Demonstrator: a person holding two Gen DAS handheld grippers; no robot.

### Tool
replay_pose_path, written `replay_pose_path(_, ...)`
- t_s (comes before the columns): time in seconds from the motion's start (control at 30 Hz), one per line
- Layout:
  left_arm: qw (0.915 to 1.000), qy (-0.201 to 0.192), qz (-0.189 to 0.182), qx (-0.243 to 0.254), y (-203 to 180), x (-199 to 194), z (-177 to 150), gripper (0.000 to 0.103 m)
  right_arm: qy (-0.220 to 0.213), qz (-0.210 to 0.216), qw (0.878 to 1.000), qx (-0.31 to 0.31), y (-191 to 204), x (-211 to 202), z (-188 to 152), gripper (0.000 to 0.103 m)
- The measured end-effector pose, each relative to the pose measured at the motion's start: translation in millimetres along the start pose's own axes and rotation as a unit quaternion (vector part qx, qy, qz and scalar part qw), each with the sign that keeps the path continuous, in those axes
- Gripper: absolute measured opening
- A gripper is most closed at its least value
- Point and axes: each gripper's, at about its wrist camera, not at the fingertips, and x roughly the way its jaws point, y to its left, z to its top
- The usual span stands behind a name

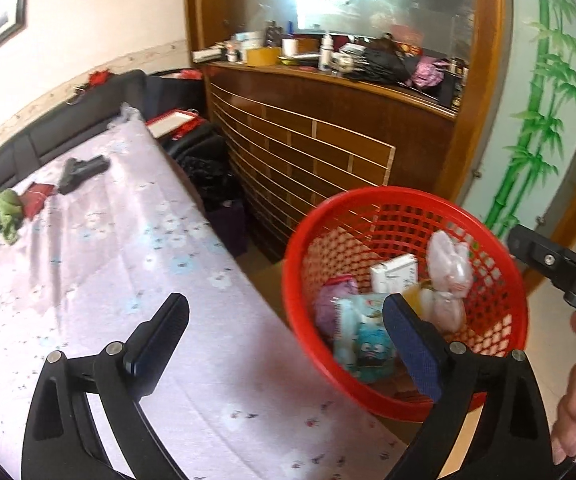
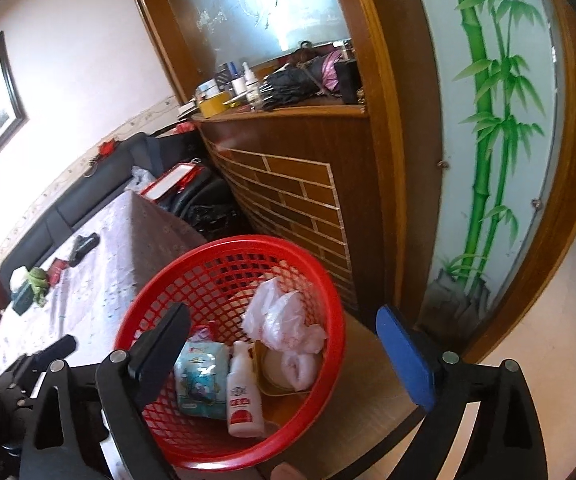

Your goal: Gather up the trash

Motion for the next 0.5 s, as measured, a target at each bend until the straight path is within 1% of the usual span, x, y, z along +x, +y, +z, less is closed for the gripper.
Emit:
replay_pose_path(0.1,0.9999,0.004,0.014,0.002,3.7,-0.4,-1.4,0.097,-0.011,-0.027,1.000,-0.009,1.6,-2.7,-0.8,0.102)
replay_pose_path(0.13,0.9997,0.003,0.025,0.002,5.1,-1.2,-2.1,0.097,-0.016,-0.037,0.999,-0.013,2.2,-4.3,-1.2,0.102)
replay_pose_path(0.2,0.9993,0.002,0.036,0.004,6.6,-2.7,-2.9,0.097,-0.024,-0.056,0.998,-0.019,2.9,-7.5,-1.7,0.103)
replay_pose_path(0.3,0.9979,0.000,0.063,0.014,6.6,-6.9,-6.2,0.097,-0.035,-0.083,0.996,-0.030,6.6,-12.2,-2.9,0.103)
replay_pose_path(0.37,0.9970,-0.010,0.074,0.019,6.4,-12.4,-9.6,0.097,-0.053,-0.121,0.991,-0.040,10.7,-17.6,-5.9,0.103)
replay_pose_path(0.43,0.9968,-0.016,0.076,0.019,8.0,-17.9,-12.9,0.097,-0.062,-0.141,0.987,-0.043,13.6,-21.1,-9.2,0.103)
replay_pose_path(0.5,0.9966,-0.020,0.078,0.019,9.8,-21.9,-14.8,0.097,-0.064,-0.149,0.986,-0.044,15.7,-22.9,-12.3,0.103)
